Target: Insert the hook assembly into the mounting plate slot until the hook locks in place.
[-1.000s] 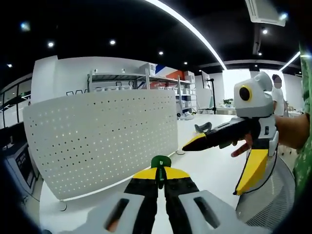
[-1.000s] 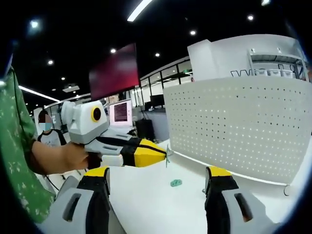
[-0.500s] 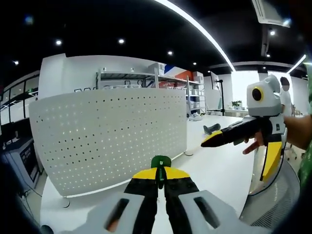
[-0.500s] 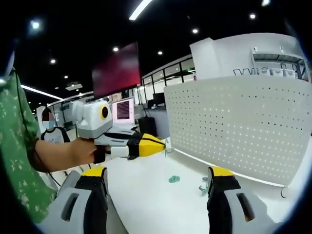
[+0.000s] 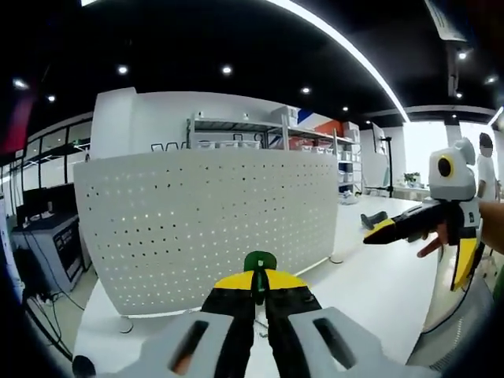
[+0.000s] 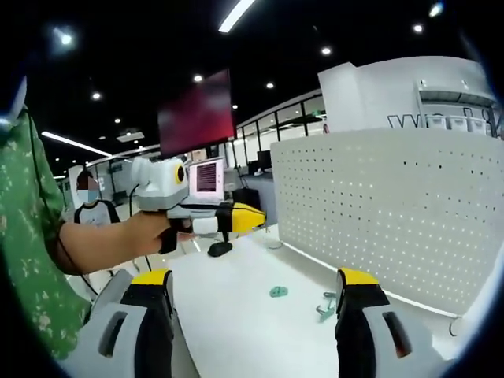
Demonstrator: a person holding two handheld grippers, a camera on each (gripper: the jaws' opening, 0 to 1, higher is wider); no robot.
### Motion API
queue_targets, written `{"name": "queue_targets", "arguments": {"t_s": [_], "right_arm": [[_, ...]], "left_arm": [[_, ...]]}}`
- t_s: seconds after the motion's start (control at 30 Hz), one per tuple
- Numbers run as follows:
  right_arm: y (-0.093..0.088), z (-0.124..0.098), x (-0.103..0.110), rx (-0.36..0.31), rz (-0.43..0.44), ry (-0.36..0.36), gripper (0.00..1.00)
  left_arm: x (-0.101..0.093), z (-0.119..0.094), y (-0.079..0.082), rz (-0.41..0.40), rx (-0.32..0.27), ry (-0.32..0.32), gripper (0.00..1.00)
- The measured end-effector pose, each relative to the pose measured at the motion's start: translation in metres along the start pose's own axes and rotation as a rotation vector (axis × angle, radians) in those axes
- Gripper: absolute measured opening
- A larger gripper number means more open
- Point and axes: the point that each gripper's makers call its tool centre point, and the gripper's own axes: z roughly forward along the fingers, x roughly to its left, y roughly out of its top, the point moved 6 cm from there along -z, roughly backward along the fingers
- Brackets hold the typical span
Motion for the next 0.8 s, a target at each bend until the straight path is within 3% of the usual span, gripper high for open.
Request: {"name": "queue_targets", "arguments": {"t_s": [0.3,0.8], "right_arm": [[-0.004,0.004,-0.003,-0.007,0.014,0.015,0.87],[-0.007,0.002,-0.012,-0.005,0.025,-0.012,0.86]], "left_arm": [[0.028,0.015,0.023,-0.043,-0.052,0.122,0.03],[0.062,0.050,0.062,-0.051,-0.150,0.243,0.03]]}}
